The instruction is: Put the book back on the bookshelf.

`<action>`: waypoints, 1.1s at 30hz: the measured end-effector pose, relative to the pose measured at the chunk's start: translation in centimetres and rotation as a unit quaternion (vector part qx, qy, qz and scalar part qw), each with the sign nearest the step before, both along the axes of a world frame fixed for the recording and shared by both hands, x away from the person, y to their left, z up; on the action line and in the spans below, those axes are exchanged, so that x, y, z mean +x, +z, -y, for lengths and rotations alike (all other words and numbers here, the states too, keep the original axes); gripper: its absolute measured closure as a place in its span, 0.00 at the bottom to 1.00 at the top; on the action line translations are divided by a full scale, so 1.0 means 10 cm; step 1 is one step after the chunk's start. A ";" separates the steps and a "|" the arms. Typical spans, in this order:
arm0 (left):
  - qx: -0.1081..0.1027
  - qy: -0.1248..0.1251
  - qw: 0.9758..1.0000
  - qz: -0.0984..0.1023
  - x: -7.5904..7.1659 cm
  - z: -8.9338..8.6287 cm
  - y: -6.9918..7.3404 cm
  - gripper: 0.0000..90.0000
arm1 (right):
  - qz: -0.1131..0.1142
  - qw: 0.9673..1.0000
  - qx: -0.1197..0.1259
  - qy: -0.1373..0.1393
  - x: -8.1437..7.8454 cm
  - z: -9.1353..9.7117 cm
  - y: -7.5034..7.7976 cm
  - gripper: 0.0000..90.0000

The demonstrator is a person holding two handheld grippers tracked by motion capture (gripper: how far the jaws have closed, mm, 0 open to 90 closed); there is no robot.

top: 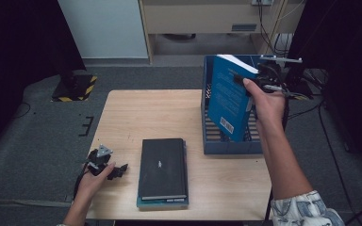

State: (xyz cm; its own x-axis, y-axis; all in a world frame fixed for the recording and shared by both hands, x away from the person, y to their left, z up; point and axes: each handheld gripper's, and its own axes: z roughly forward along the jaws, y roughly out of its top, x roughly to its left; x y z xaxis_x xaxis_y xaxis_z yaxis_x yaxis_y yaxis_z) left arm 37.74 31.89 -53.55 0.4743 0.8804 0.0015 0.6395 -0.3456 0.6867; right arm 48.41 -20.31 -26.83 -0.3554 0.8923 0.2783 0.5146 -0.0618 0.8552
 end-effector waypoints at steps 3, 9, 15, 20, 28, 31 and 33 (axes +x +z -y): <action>-0.001 0.000 1.000 0.000 0.00 0.00 0.00 0.00 | 0.001 1.000 -0.001 -0.006 0.04 -0.04 -0.01 0.67; 0.000 -0.001 1.000 0.000 0.00 0.00 0.00 0.00 | 0.001 1.000 -0.002 -0.014 0.12 -0.13 -0.02 0.67; -0.001 -0.001 1.000 0.000 0.01 0.00 0.00 0.00 | 0.007 0.999 -0.017 -0.026 0.17 -0.22 -0.03 0.67; -0.001 -0.002 1.000 0.001 0.01 0.00 0.00 0.00 | 0.008 0.999 -0.022 -0.035 0.22 -0.27 -0.06 0.67; -0.001 -0.002 1.000 0.001 0.01 0.00 0.00 0.00 | 0.006 0.999 -0.025 -0.045 0.30 -0.34 -0.13 0.67; -0.001 -0.002 1.000 0.002 0.01 0.00 0.00 0.00 | 0.008 0.998 -0.027 -0.049 0.32 -0.35 -0.16 0.67; -0.001 -0.002 1.000 0.001 0.01 0.00 0.00 0.00 | 0.009 0.998 -0.027 -0.052 0.32 -0.36 -0.18 0.67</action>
